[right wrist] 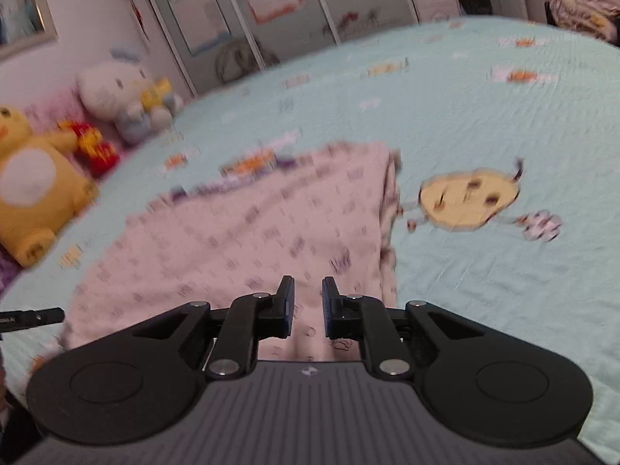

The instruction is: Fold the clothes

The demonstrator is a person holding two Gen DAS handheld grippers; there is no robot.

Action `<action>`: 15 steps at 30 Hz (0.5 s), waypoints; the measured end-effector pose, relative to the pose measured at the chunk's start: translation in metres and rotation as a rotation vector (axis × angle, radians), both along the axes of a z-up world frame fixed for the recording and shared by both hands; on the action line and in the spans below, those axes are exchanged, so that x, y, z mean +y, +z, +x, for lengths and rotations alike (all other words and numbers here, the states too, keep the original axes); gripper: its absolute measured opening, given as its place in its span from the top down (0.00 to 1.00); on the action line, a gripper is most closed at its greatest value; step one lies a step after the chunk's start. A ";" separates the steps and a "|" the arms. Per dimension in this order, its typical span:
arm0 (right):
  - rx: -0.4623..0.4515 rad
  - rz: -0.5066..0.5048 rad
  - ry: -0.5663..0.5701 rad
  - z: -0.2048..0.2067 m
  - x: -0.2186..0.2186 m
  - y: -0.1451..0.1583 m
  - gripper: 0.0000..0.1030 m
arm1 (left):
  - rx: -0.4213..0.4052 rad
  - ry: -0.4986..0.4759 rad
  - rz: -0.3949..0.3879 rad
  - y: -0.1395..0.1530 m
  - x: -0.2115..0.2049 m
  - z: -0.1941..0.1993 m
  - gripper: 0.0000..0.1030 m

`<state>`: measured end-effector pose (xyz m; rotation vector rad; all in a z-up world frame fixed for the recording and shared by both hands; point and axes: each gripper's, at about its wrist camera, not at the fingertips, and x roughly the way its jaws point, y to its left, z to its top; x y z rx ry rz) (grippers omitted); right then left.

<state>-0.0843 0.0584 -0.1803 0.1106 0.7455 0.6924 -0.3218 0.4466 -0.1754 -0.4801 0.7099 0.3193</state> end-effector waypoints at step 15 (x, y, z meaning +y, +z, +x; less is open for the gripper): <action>0.049 -0.001 0.001 0.067 0.046 -0.010 0.87 | -0.027 0.029 -0.040 0.002 0.035 0.055 0.88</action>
